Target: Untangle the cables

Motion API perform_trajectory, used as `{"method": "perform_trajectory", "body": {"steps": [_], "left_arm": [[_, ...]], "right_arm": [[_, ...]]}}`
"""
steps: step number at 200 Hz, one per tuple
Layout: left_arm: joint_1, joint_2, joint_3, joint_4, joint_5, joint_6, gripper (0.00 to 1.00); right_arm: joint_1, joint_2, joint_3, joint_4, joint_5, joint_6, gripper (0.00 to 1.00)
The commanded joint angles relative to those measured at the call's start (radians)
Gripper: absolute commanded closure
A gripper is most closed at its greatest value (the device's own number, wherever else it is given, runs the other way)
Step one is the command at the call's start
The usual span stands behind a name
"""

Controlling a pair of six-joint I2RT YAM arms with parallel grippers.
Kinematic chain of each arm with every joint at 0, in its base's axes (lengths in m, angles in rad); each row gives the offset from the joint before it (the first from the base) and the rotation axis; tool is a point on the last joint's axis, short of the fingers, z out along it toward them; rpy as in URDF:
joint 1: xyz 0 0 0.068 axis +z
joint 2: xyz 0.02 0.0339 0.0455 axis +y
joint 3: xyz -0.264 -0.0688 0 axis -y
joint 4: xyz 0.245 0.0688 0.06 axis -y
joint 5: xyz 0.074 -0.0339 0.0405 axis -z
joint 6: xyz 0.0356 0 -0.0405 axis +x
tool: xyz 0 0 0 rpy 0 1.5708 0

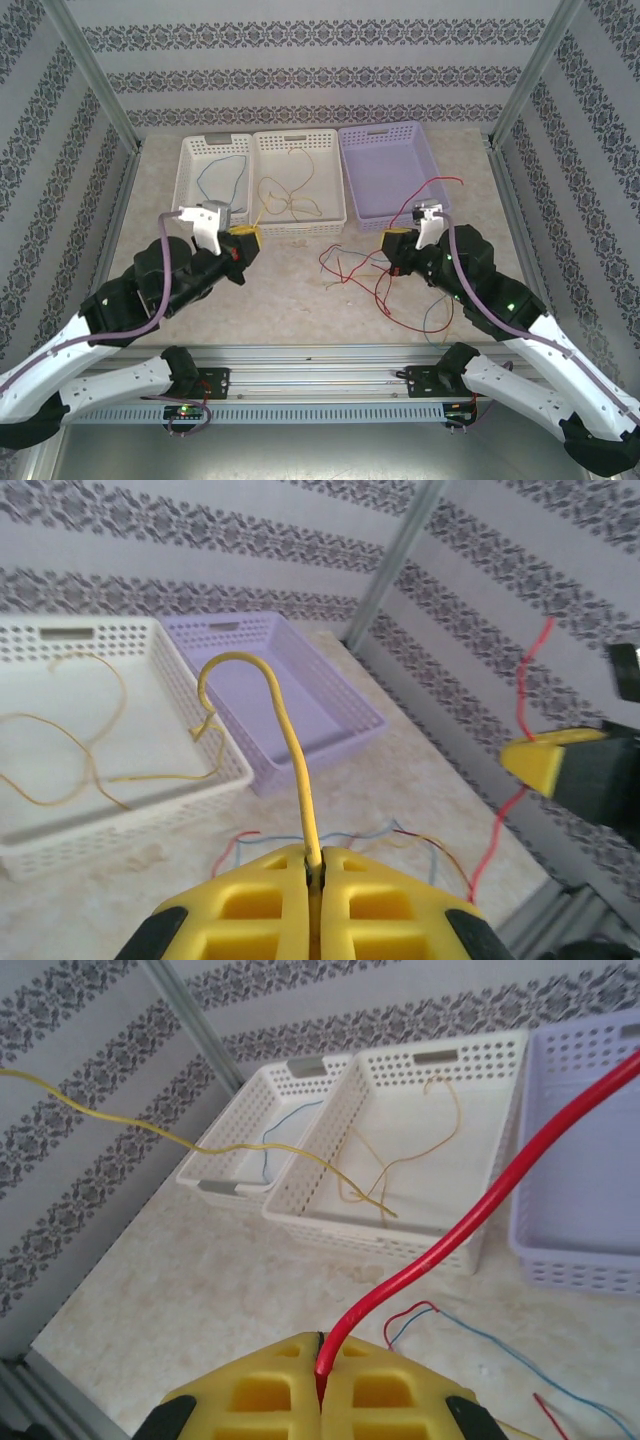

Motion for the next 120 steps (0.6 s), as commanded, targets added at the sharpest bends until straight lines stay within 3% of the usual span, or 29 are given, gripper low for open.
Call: {"method": "perform_trajectory", "body": {"steps": [1, 33, 75, 120], "left_arm": [[0.013, 0.098, 0.064, -0.086, -0.105, 0.117, 1.0], [0.101, 0.25, 0.123, -0.062, -0.056, 0.155, 1.0], [0.32, 0.449, 0.169, 0.008, 0.153, 0.112, 1.0], [0.378, 0.69, 0.246, 0.023, 0.195, 0.101, 1.0]], "right_arm": [[-0.016, -0.008, 0.072, -0.062, 0.109, -0.047, 1.0], [-0.019, 0.014, 0.147, -0.096, 0.172, -0.071, 1.0], [-0.025, 0.067, 0.246, -0.144, 0.249, -0.119, 1.0], [-0.048, 0.074, 0.291, -0.163, 0.247, -0.13, 1.0]]}}
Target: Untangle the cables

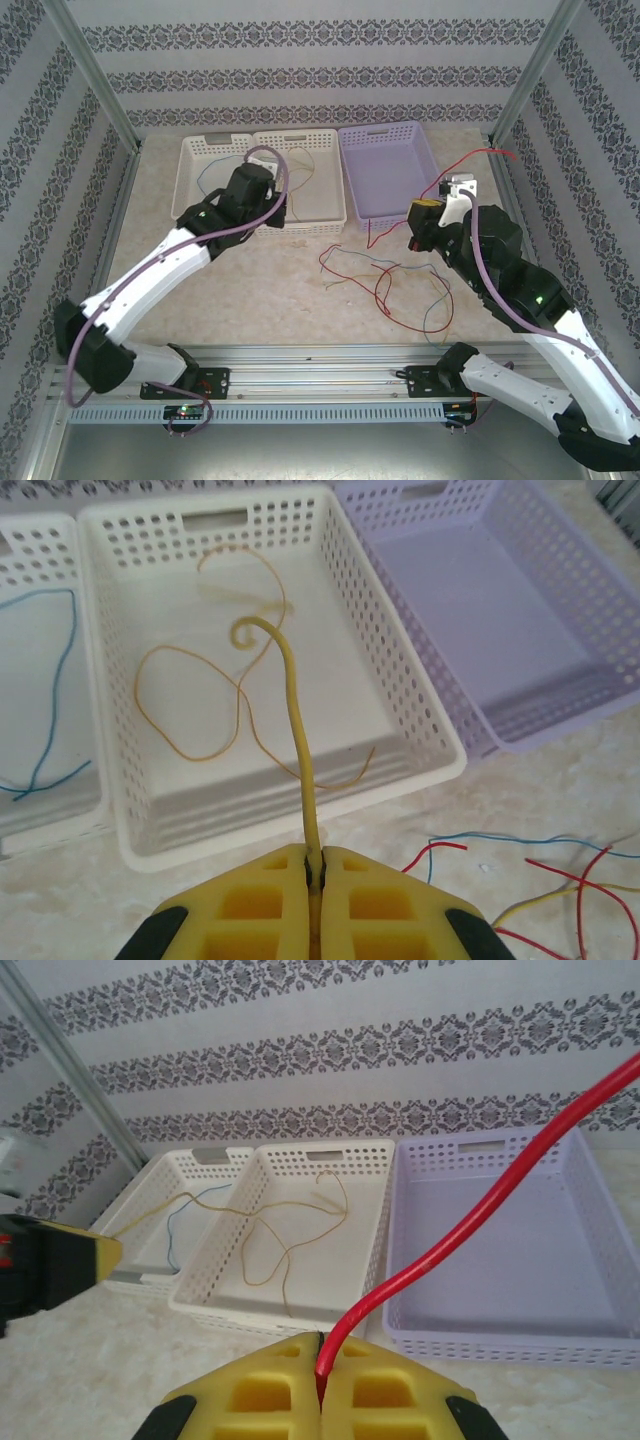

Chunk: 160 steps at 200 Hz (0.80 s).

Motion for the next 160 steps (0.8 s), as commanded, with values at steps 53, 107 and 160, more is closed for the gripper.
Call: {"method": "perform_trajectory", "body": {"steps": [53, 107, 160], "left_arm": [[0.061, 0.361, 0.148, 0.02, 0.086, -0.035, 1.0], [0.106, 0.53, 0.164, 0.075, 0.172, -0.111, 1.0], [0.125, 0.669, 0.269, 0.024, 0.189, -0.112, 1.0]], "right_arm": [[-0.013, -0.034, 0.018, -0.031, 0.009, -0.017, 1.0], [-0.013, -0.06, 0.01, -0.042, -0.023, -0.009, 1.0], [-0.013, -0.073, -0.011, -0.05, -0.038, -0.001, 1.0]]}}
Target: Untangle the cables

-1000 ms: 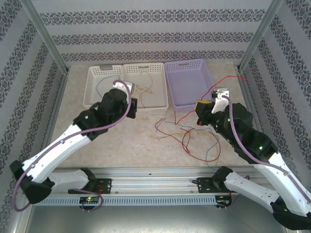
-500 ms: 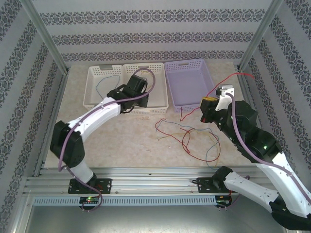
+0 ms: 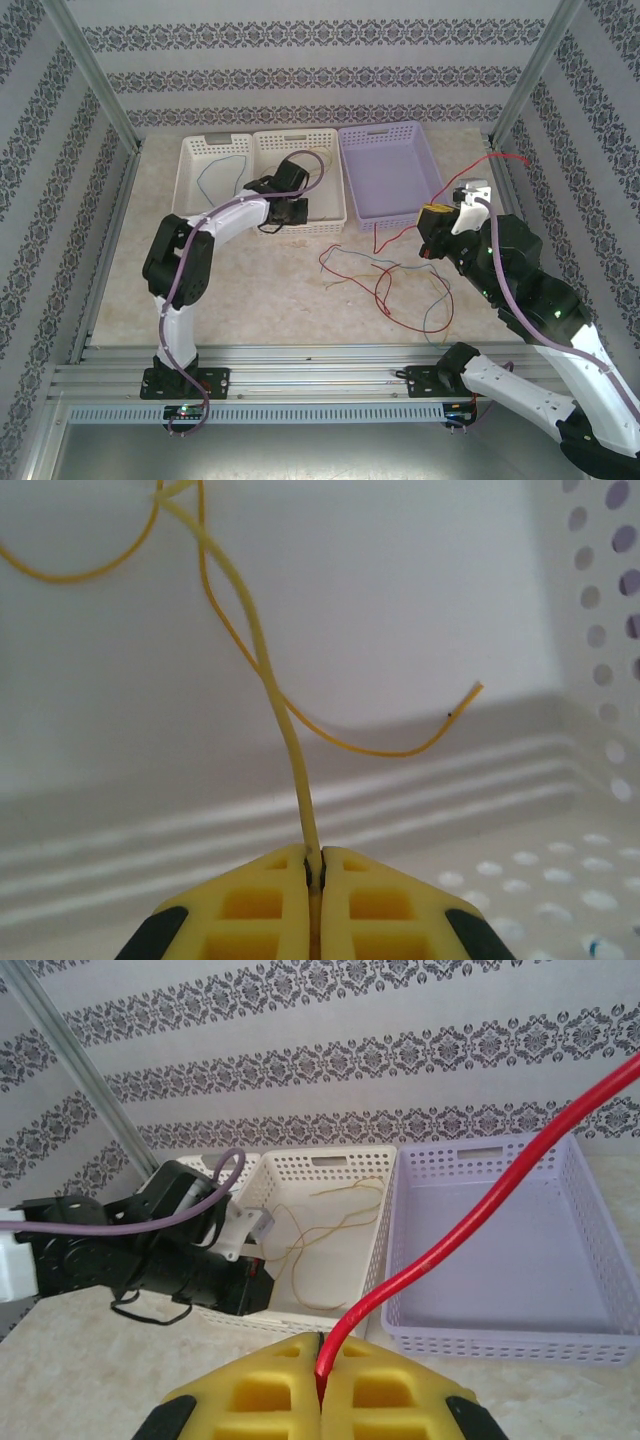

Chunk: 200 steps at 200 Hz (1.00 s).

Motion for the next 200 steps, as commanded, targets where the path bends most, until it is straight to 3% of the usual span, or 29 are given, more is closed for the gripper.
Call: {"method": "perform_trajectory", "body": {"steps": [1, 53, 115, 167, 200], "left_arm": [[0.01, 0.041, 0.057, -0.018, 0.022, -0.017, 1.0], [0.011, 0.05, 0.114, -0.065, 0.013, -0.004, 1.0], [0.011, 0.007, 0.165, -0.134, -0.019, 0.03, 0.56], [0.011, -0.044, 0.248, -0.207, -0.038, 0.065, 0.27], [0.01, -0.069, 0.299, -0.26, -0.05, 0.097, 0.24]], "right_arm": [[-0.011, -0.013, -0.018, -0.005, -0.017, 0.003, 1.0], [-0.011, -0.015, -0.028, -0.004, -0.022, 0.008, 1.0], [-0.011, -0.015, -0.032, -0.007, -0.021, 0.014, 1.0], [-0.011, -0.009, -0.018, -0.027, -0.012, 0.013, 1.0], [-0.011, -0.01, -0.011, -0.04, -0.012, 0.016, 1.0]]}}
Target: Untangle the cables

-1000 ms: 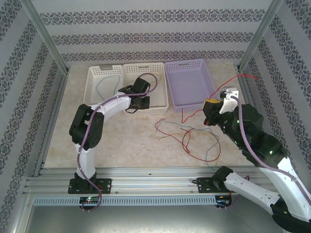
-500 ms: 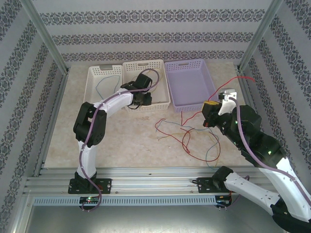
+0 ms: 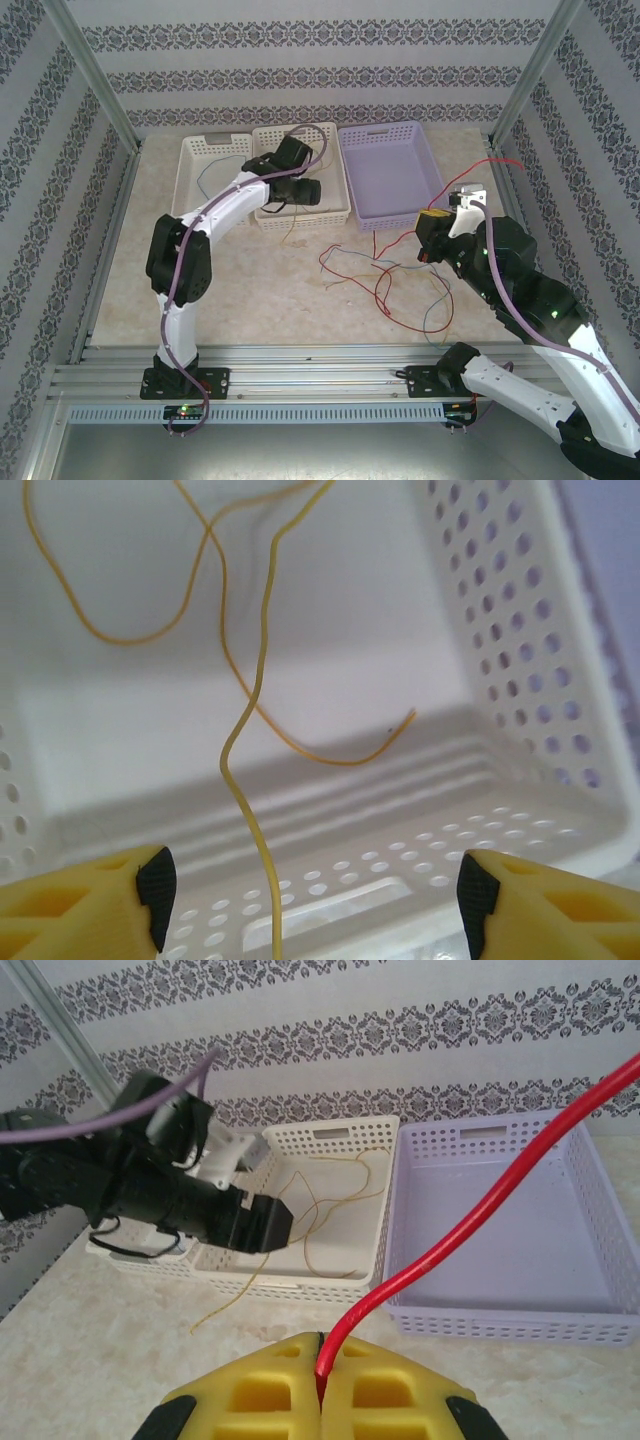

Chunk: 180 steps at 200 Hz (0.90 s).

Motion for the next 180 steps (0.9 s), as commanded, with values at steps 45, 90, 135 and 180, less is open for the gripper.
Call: {"method": "perform_trajectory", "body": {"steps": [45, 90, 135, 180], "left_arm": [[0.005, -0.091, -0.035, -0.101, -0.039, 0.047, 0.24], [0.006, -0.018, -0.057, -0.129, -0.072, 0.055, 0.24], [0.006, 0.086, 0.046, -0.168, -0.079, 0.054, 0.25], [0.006, 0.182, 0.119, -0.193, -0.101, 0.056, 0.32]], "right_arm": [[-0.012, -0.007, 0.017, -0.032, -0.002, 0.013, 1.0], [-0.01, -0.006, 0.008, -0.03, -0.009, 0.018, 1.0], [-0.011, -0.012, 0.002, -0.027, -0.017, 0.022, 1.0], [-0.01, -0.01, -0.008, -0.016, -0.017, 0.014, 1.0]]}}
